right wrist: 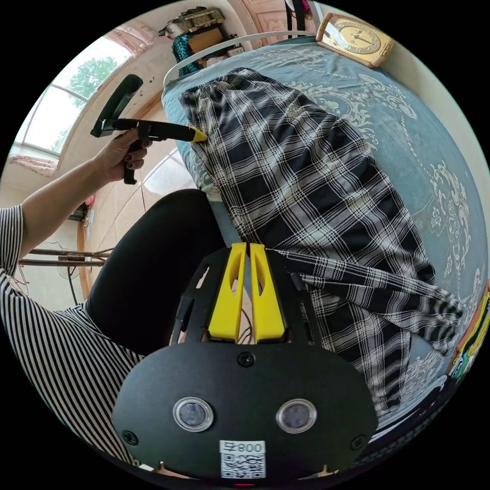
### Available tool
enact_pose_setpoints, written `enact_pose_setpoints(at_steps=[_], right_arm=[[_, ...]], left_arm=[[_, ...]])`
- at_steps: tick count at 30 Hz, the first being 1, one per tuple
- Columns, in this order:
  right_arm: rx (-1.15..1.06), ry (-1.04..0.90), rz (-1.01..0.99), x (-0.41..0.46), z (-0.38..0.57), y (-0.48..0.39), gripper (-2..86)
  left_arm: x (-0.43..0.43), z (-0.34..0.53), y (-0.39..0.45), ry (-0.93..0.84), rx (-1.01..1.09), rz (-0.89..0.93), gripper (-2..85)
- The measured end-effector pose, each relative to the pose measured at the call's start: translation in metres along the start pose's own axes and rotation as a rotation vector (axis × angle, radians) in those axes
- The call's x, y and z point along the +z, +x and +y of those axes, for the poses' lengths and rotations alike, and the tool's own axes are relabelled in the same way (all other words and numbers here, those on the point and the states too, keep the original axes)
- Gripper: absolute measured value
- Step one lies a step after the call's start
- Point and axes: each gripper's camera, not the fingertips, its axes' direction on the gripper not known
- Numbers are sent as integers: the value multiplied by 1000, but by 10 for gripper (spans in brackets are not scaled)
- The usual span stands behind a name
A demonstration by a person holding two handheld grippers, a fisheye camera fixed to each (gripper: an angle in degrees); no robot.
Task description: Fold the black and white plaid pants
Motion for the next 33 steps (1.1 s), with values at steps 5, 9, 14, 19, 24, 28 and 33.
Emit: enact_pose_setpoints(at_steps=[5,9,14,19,24,28,33], right_arm=[[126,70,-128,9,32,39,4],[244,142,-133,2,62,77,6],[546,213,8,-1,102,167,26],[765,229,73,7,115,243,46],[883,219,29,40,121,291,56],[939,202,-16,73,127,315,59],[970,184,-16,105,133,331,39]], left_arm=[[0,3,42,7,55,-47,4],[14,-8,111,25,209,51,9],[75,-29,213,-108,438,172,20],[130,-46,295,-219,555,130,26],[163,-50,356,-282,609,24,25],[175,-49,389,-308,633,-5,23],[182,-51,434,-319,658,-24,15]])
